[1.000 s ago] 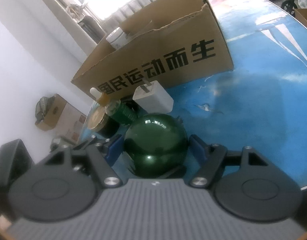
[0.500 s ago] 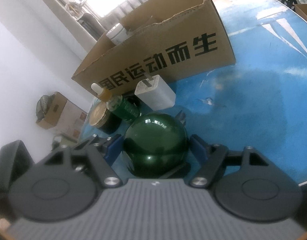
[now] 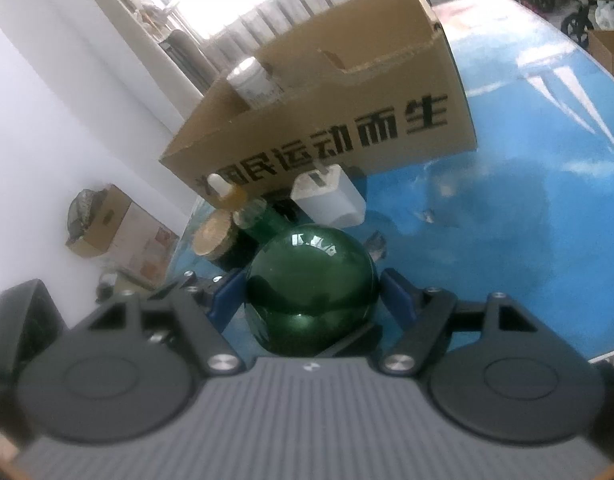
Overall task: Organize rigid objects
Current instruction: 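Lift the green glass ball with both tools and carry it toward the box, then lower the green ball into the box beside the glass cup with both tools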
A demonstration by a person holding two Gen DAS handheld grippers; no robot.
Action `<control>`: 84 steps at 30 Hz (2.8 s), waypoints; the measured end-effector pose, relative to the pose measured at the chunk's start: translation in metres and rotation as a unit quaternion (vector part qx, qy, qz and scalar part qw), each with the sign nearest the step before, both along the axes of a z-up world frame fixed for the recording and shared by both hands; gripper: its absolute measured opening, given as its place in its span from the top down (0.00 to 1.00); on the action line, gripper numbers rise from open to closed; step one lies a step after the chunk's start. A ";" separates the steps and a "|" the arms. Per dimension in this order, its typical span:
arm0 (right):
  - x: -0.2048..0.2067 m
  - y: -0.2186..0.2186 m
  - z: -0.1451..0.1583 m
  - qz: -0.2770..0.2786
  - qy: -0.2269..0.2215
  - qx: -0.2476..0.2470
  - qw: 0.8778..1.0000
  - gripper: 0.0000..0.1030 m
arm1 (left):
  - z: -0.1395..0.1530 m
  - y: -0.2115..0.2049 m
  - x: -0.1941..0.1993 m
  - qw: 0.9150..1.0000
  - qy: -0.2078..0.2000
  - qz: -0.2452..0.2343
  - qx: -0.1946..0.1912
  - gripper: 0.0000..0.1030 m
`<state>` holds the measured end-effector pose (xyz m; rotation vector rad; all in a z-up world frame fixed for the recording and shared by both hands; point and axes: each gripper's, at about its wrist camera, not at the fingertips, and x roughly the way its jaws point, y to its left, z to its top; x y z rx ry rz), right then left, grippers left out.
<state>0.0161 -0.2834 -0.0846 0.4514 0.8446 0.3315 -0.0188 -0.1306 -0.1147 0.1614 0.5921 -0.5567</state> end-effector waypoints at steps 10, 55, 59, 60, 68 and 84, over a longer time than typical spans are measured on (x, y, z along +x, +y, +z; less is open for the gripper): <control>-0.018 0.004 0.044 0.000 -0.047 -0.015 0.999 0.27 | 0.040 0.001 -0.015 0.999 -0.043 -0.001 -0.008 0.19; 0.323 -0.036 0.070 0.121 0.080 -0.079 0.986 0.27 | 0.057 -0.042 0.304 0.978 0.191 0.081 -0.015 0.19; 0.325 -0.033 0.069 0.125 0.076 -0.090 0.985 0.26 | 0.050 -0.048 0.310 0.975 0.205 0.091 -0.008 0.19; 0.326 -0.031 0.069 0.127 0.075 -0.094 0.985 0.26 | 0.048 -0.048 0.311 0.974 0.209 0.093 -0.007 0.19; 0.332 -0.031 0.068 0.126 0.068 -0.106 0.984 0.26 | 0.043 -0.052 0.321 0.966 0.237 0.107 0.005 0.19; 0.331 -0.043 0.070 0.115 0.044 -0.096 0.988 0.26 | 0.047 -0.056 0.321 0.968 0.220 0.116 0.006 0.19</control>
